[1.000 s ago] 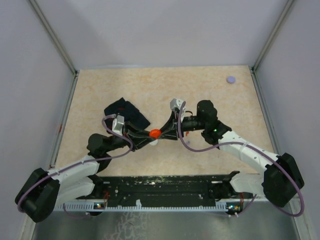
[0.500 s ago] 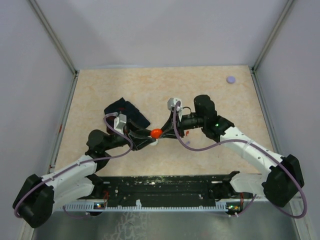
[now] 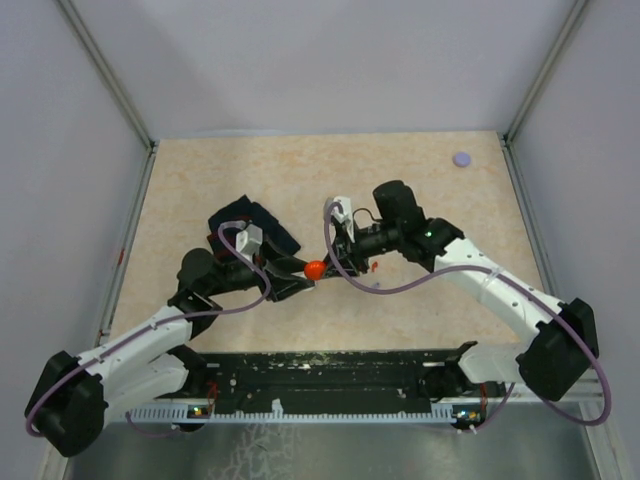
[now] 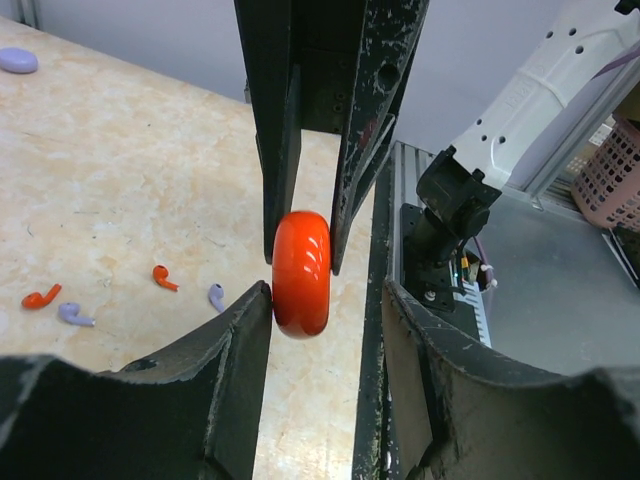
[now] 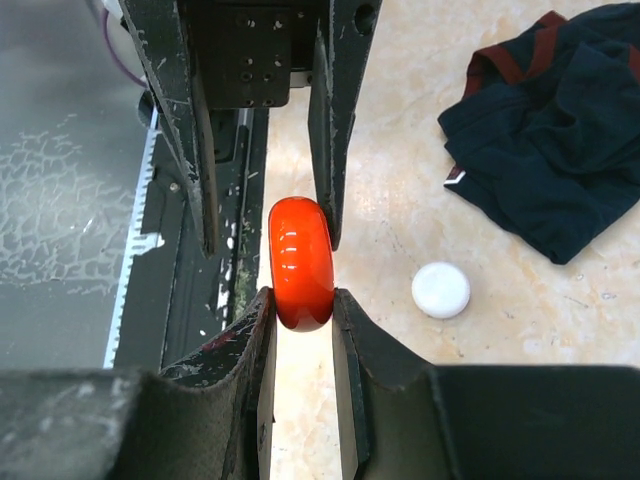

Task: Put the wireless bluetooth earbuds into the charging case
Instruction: Pick up the charging case at the center of the board.

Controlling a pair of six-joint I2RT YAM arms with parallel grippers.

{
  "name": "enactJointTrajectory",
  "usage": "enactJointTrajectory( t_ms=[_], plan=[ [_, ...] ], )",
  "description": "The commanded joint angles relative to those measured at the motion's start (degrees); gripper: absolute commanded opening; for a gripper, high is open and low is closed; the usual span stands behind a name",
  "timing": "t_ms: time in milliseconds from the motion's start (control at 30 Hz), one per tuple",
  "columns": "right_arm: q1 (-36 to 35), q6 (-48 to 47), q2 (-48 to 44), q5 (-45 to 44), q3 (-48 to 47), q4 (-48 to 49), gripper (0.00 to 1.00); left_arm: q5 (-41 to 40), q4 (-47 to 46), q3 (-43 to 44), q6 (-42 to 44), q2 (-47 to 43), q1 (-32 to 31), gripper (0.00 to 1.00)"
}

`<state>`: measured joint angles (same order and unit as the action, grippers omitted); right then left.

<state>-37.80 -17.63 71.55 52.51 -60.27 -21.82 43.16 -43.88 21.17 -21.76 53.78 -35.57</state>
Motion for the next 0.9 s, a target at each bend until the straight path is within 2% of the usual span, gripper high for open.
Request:
enactJointTrajectory(
  t_ms=[0,267,533,867],
  plan=[
    [-1.92,-4.47,1.53,-1.74,-4.96,-5.36,0.0,2.15,3.62,2.63,3.09,0.03,0.15,0.53],
    [-4.17,-5.99,3.13,-4.64,-7.84,-9.0,0.0,4.45,5.48,3.09,4.64,0.96,0.13,0.47],
    [-4.79,-6.61,4.0,-5.8,-9.47,-11.05,0.0,4.77,10.6,3.84,7.98,0.85,0.15,0.46],
    [-5.75,-7.25,4.9,-6.85,-10.43,-12.47,0.0,4.95,9.73,3.76,7.95,0.92,0.12,0.38]
  ],
)
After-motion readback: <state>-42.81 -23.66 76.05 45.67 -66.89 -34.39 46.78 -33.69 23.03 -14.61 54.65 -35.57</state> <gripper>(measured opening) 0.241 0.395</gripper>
